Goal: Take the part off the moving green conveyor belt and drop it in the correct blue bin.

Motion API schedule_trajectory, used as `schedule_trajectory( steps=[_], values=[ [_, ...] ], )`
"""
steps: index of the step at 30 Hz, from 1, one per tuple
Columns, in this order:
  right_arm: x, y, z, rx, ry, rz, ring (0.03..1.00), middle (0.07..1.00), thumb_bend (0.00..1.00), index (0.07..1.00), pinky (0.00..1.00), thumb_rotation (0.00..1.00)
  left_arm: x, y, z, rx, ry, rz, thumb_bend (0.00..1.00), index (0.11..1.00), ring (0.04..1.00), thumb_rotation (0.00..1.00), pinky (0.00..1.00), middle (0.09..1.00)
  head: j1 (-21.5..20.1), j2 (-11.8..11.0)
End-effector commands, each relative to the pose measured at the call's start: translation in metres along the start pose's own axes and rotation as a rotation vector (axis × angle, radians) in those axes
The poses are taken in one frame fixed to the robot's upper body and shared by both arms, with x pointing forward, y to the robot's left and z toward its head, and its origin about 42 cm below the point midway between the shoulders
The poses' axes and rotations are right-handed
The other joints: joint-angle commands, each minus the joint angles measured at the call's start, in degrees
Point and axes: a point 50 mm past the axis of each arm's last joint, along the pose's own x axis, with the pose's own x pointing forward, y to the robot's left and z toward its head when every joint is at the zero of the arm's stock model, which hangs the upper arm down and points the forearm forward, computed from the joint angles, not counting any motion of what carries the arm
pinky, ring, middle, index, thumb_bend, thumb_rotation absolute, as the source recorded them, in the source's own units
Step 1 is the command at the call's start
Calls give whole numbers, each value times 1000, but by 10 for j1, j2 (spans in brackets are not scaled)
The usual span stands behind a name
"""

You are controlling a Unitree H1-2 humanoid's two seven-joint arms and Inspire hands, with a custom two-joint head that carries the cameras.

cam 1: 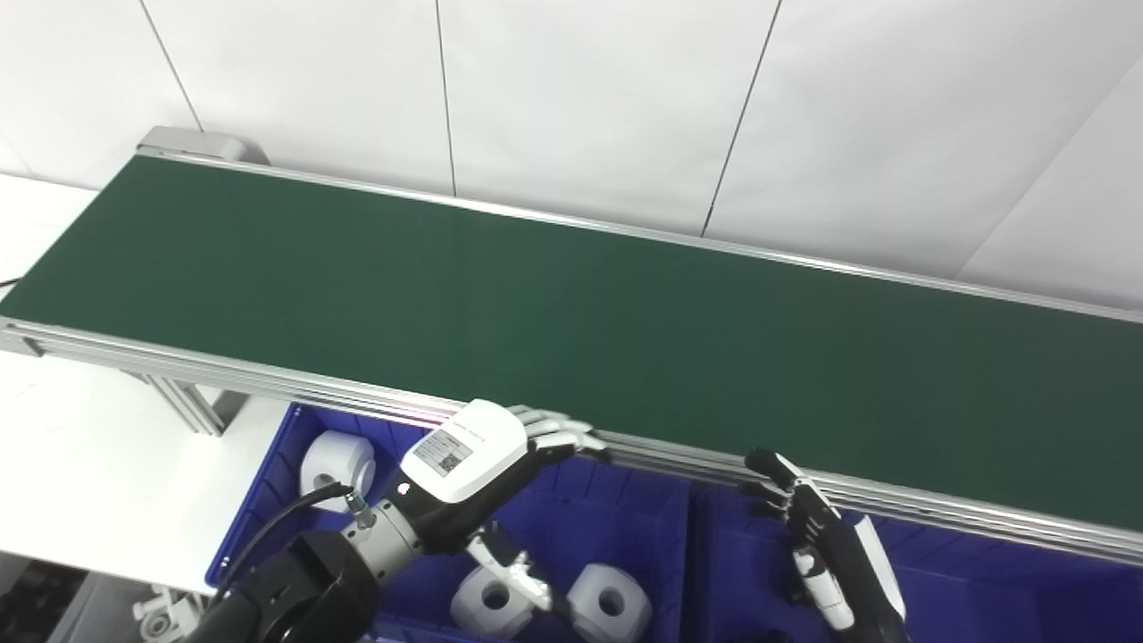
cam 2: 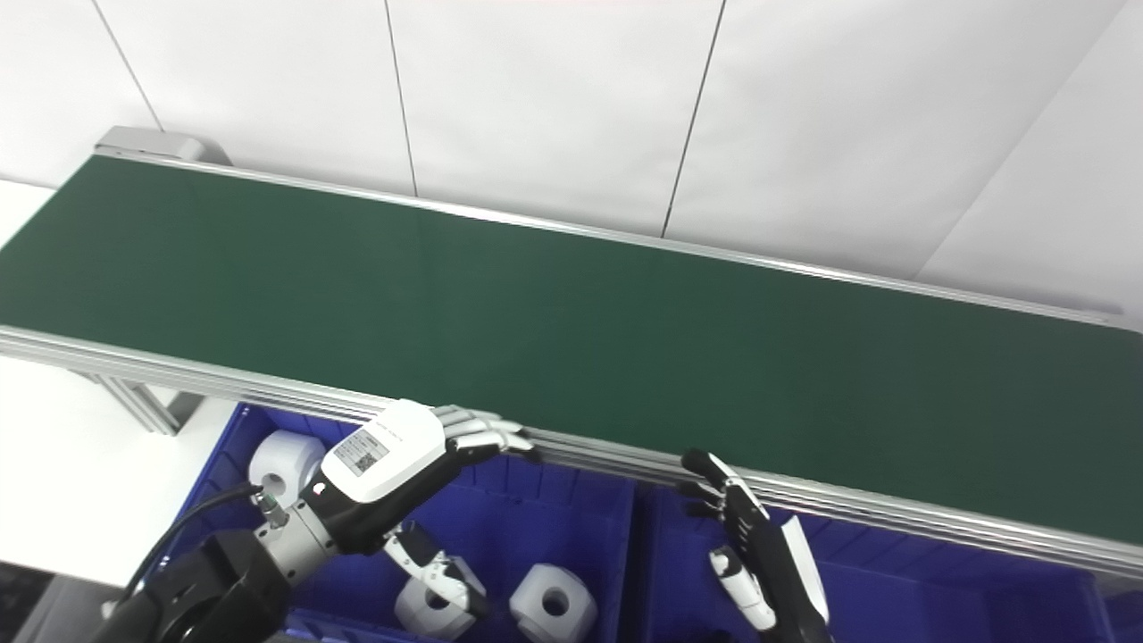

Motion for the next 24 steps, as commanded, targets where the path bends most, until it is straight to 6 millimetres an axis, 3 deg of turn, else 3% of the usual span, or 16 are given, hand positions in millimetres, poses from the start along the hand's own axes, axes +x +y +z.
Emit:
schedule_trajectory(
  steps=[1,3,6,10,12,18,24],
  values=[
    [6,3,9,1,-59,-4,791,880,849,871,730,1000,3,7,9,-102,-47,85,947,744,804,455,696,820,-11,-3],
    [8,7,9,5,-60,-8,793,880,843,868,725,1000,11,-6,8,-317,-16,161,918,747,807,429,682,824,-32,-6],
    [9,13,11,-3,-58,-11,803,882,834,866,723,1000,25,-23,4,-655,30,251,897,774,835,414,750,853,-48,-11],
    [11,20,12,-2,-59,-15,800,880,818,858,710,1000,35,-38,-3,-953,92,299,883,833,901,504,854,897,-61,-19],
    [11,24,13,3,-52,-21,797,876,817,859,712,1000,40,-49,-9,-1002,112,283,877,846,922,522,887,911,-70,-20],
    [12,28,14,-5,-55,-34,792,876,793,862,713,1000,35,-72,-26,-936,137,185,876,868,981,507,950,961,-79,-17],
    [14,28,15,-11,-60,-40,789,872,777,863,707,1000,25,-84,-40,-903,137,108,883,892,998,510,971,984,-88,-9]
  ],
)
